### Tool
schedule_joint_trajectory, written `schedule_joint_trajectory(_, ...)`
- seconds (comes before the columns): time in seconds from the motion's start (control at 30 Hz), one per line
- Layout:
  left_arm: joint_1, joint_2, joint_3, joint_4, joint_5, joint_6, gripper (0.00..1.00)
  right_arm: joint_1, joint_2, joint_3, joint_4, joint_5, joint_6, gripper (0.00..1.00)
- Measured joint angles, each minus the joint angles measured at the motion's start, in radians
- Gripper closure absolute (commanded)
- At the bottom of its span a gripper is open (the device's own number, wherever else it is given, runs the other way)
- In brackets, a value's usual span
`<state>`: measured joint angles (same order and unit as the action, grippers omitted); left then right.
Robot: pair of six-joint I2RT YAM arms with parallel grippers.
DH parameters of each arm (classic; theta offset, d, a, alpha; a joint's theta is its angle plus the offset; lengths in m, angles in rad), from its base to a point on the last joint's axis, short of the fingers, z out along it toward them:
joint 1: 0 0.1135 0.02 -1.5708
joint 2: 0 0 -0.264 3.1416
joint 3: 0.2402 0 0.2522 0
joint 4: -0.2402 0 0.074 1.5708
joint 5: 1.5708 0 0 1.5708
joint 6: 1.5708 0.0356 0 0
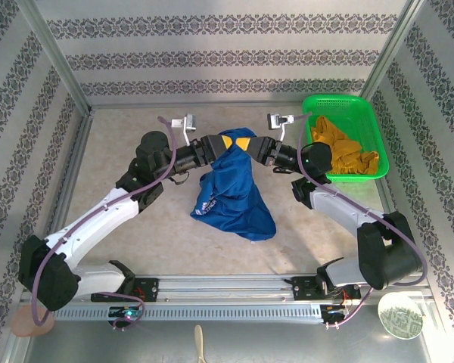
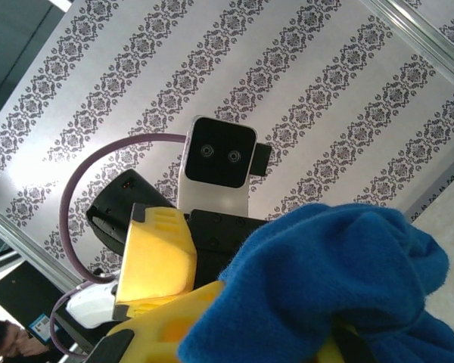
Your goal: Fold the inside-out t-shirt
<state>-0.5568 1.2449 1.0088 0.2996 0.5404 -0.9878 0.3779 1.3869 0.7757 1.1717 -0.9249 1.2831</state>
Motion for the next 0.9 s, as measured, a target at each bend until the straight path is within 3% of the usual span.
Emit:
schedule_joint_trajectory(0.07,0.0,0.002,0.0,0.005,-0.006,-0.007,0.55,0.0,0.0,-0.001,0.0,0.001,-0.003,1.0)
schedule_joint_trajectory(0.23,0.0,0.002,0.014,0.006,-0.027,-0.011,0.97,0.0,0.006,-0.012,0.0,0.005,-0.007,1.0)
schedule_joint_trajectory(0.27,0.0,0.005,0.029,0.002,-0.029,-0.009,1.0,0.0,0.01,-0.014,-0.001,0.008,-0.01,0.95)
schedule_joint_trajectory(0.3,0.0,0.012,0.053,-0.004,-0.029,-0.004,1.0,0.0,0.014,-0.017,-0.003,0.013,-0.013,0.71)
schedule_joint_trajectory(0.33,0.001,0.021,0.081,-0.014,-0.028,0.003,1.0,0.0,0.017,-0.02,-0.01,0.019,-0.018,0.53)
schedule_joint_trajectory(0.4,0.003,0.053,0.175,-0.047,-0.021,0.008,1.0,-0.013,0.017,-0.037,-0.034,0.038,-0.037,0.36)
schedule_joint_trajectory(0.67,0.067,0.192,0.612,-0.101,0.098,-0.07,1.0,-0.108,-0.069,-0.129,-0.243,0.13,-0.143,0.31)
schedule_joint_trajectory(0.9,0.078,0.23,0.731,-0.152,0.175,-0.128,1.0,-0.106,-0.303,-0.126,-0.504,0.188,-0.284,0.29)
